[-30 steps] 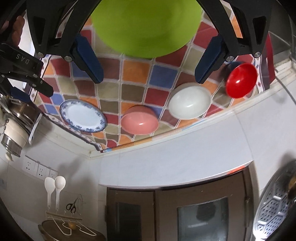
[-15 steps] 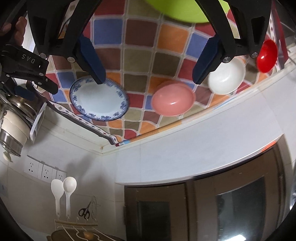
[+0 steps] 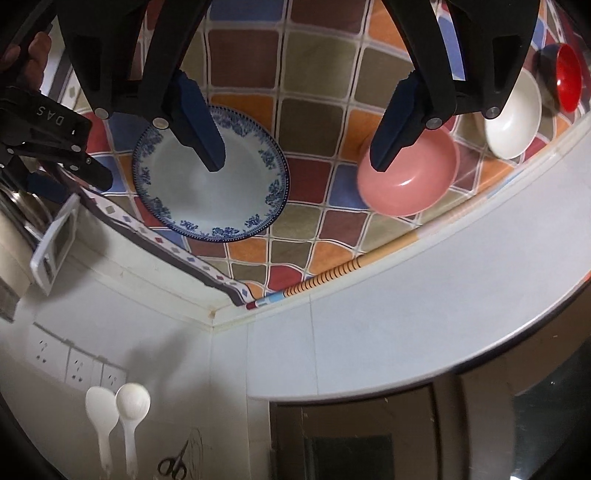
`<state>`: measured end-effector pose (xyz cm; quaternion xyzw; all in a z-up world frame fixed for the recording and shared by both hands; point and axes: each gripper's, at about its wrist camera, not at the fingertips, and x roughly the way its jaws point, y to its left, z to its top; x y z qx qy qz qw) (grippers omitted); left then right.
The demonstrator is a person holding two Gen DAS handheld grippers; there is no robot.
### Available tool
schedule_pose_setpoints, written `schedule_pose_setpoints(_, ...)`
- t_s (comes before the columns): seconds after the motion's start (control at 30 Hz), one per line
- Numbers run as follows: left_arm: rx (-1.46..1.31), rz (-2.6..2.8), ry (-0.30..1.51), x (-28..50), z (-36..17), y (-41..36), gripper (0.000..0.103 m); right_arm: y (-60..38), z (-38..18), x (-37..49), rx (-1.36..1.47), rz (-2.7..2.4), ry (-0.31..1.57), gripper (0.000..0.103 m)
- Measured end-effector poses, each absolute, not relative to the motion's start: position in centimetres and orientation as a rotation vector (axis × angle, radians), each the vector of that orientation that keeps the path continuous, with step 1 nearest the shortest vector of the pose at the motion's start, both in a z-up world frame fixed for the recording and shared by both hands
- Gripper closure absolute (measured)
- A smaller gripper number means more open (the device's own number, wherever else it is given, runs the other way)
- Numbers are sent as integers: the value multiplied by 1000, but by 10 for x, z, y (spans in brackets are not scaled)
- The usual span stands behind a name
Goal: Organize plates and bowls
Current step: 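Move both grippers toward the small blue-and-white plate, then close both grippers on the rim of the blue-and-white plate and lift it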
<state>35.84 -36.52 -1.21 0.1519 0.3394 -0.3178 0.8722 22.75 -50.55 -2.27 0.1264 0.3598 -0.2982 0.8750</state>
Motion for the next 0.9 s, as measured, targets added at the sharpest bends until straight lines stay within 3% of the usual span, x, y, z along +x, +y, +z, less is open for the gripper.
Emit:
schedule_pose_setpoints(0.43,399,-674,850,417,-83,-433,36,-568,-80,273,352,-646,850,27)
schedule_pose_setpoints(0.9,411,-680,917,442,-117,-454,44,-587,-121,302,414,-635,913,37)
